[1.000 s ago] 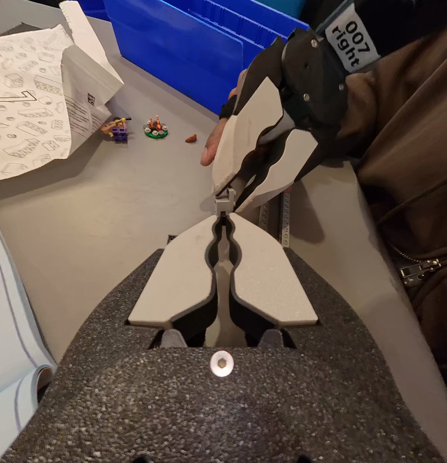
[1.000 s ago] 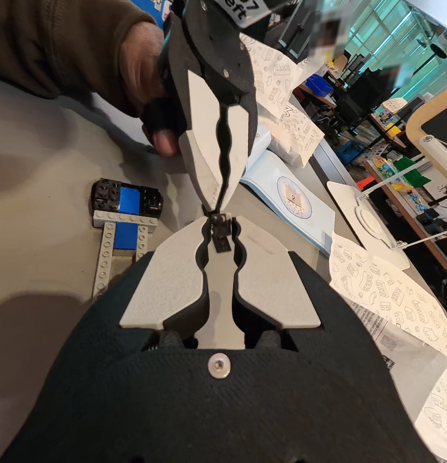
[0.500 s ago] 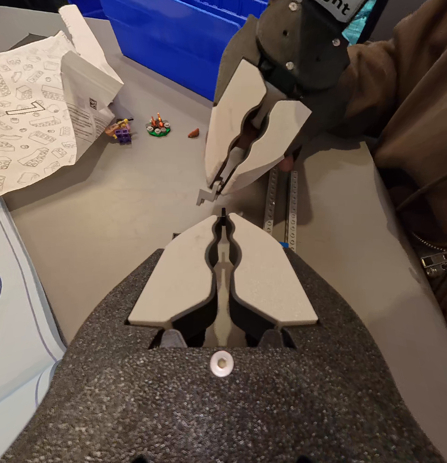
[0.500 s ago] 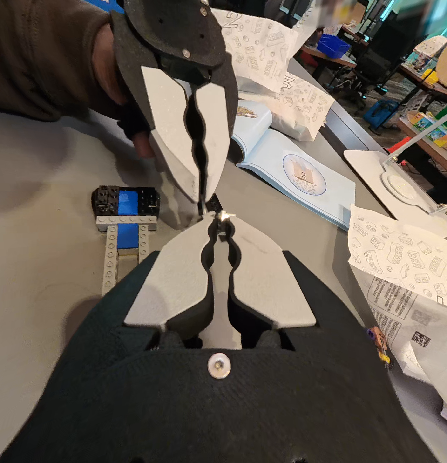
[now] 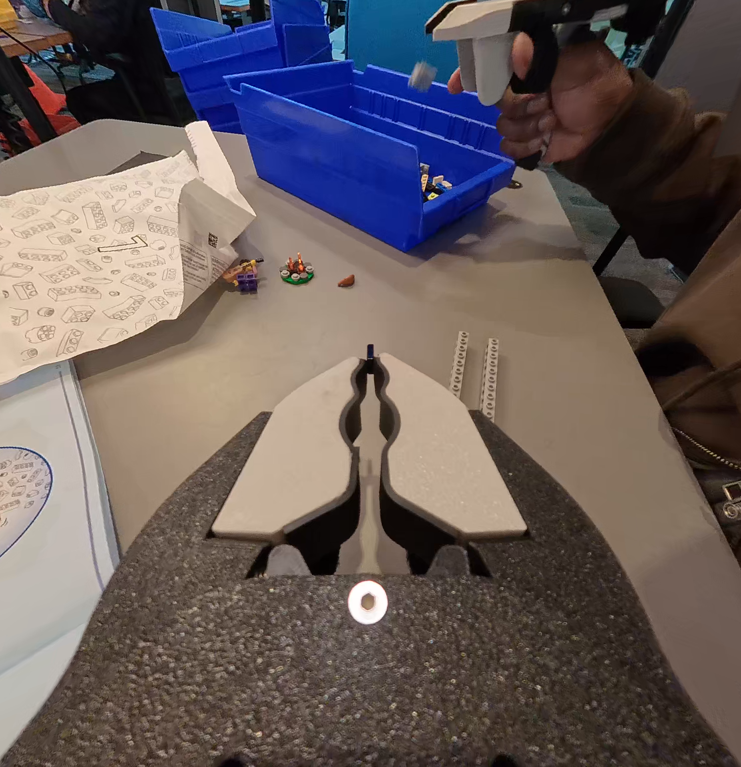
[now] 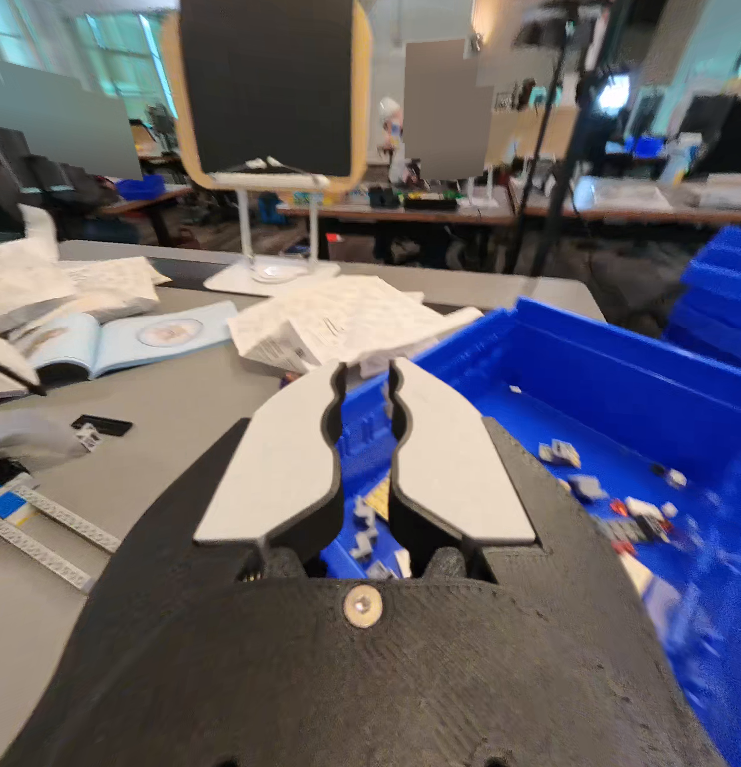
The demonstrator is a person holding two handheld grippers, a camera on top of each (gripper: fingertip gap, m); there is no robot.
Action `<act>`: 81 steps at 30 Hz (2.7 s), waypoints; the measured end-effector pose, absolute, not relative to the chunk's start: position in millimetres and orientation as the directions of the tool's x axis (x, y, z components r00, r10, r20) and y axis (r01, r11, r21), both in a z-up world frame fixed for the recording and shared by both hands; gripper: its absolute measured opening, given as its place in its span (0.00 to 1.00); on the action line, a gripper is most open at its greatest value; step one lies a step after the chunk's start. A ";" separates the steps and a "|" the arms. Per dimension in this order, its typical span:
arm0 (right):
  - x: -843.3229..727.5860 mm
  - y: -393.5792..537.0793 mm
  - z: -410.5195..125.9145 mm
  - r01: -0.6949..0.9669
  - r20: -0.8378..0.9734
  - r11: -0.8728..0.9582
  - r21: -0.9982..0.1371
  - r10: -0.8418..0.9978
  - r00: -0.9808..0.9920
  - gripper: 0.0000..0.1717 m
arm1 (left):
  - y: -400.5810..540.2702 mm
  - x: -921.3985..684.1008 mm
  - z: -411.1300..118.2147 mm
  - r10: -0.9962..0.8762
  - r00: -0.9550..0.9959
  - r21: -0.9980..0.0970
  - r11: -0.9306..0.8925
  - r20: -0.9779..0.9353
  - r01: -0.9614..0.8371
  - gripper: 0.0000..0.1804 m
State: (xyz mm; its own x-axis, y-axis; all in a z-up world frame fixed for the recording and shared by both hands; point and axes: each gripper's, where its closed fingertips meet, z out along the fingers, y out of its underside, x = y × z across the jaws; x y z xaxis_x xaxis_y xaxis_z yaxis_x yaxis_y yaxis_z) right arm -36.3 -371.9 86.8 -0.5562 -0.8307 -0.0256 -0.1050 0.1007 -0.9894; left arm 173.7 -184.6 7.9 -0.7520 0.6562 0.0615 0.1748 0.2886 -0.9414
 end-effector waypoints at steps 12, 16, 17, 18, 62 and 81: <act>51.3 -253.4 61.0 -0.180 -0.111 0.120 -0.976 -0.992 -0.062 0.13 | -175.8 140.0 28.6 0.752 -0.650 -0.976 0.207 0.111 0.073 0.01; 99.4 -196.7 39.4 -0.233 -0.229 0.186 -0.955 -0.958 0.175 0.13 | -169.1 131.2 32.5 0.790 -0.605 -0.983 0.175 0.103 0.061 0.01; 106.6 -187.2 36.9 -0.243 -0.244 0.191 -0.951 -0.946 0.213 0.13 | -167.4 129.7 34.6 0.798 -0.594 -0.984 0.169 0.107 0.049 0.01; 112.3 -179.3 35.4 -0.250 -0.255 0.193 -0.949 -0.935 0.246 0.13 | -165.9 128.7 36.1 0.804 -0.583 -0.985 0.166 0.112 0.040 0.01; 129.7 -173.1 -7.5 -0.411 -0.108 0.019 -0.912 -0.975 0.194 0.14 | -179.2 145.5 -15.4 0.735 -0.676 -0.892 0.337 0.050 0.300 0.09; -18.5 -354.2 51.3 -0.418 0.178 0.054 -0.907 -0.849 -0.497 0.03 | -186.4 217.2 -70.6 0.562 -0.823 -0.674 0.578 -0.081 0.461 0.17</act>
State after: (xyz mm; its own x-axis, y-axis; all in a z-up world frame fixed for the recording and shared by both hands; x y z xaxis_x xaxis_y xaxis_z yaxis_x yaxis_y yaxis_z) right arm -18.5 -354.2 51.3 -0.4974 -0.8489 0.1785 -0.4181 0.0543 -0.9068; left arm 217.2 -186.4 -70.6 -0.8231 0.5621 -0.0813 0.4611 0.5778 -0.6735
